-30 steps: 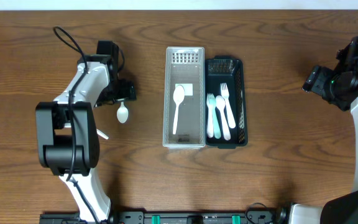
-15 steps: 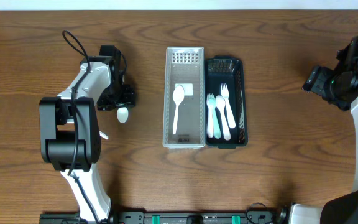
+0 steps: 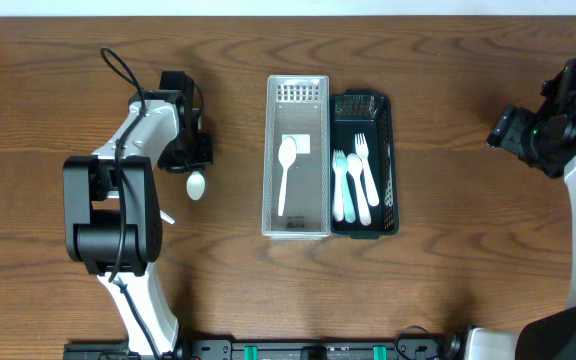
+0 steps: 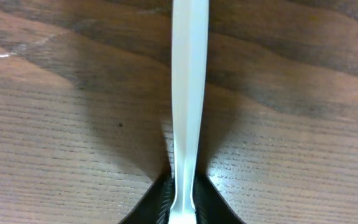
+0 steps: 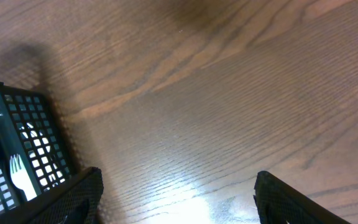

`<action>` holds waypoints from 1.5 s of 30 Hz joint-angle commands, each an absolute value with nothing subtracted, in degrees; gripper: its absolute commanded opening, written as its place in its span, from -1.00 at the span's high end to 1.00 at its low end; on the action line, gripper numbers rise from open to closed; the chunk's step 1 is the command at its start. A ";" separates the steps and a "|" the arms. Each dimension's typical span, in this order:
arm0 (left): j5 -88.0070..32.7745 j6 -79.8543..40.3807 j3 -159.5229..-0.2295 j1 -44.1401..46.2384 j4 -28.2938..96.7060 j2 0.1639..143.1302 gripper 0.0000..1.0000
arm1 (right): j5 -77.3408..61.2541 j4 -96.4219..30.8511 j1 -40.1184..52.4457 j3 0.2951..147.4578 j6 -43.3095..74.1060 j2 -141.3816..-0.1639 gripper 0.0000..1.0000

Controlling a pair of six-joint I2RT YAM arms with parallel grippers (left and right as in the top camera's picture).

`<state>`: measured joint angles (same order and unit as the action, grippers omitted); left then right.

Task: Pack container
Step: 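Move the left gripper to the next white spoon and grasp it, then carry the spoon into the clear tray and release it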

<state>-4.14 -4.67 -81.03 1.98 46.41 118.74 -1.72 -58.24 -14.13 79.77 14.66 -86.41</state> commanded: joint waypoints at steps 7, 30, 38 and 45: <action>-4.05 -4.86 -80.82 2.22 47.68 118.83 0.88 | -1.96 -58.30 -14.24 79.64 15.16 -86.48 -0.62; -0.38 -18.76 -82.87 31.68 49.52 91.92 0.88 | -1.98 -58.04 -14.22 79.64 15.18 -86.48 -0.62; -0.47 -21.98 -82.72 35.62 47.62 103.37 0.88 | -2.87 -58.11 -14.17 79.64 15.16 -86.48 -0.61; -0.38 -20.40 -82.83 36.07 47.20 106.67 0.41 | -3.05 -58.08 -14.17 79.64 15.14 -86.48 -0.62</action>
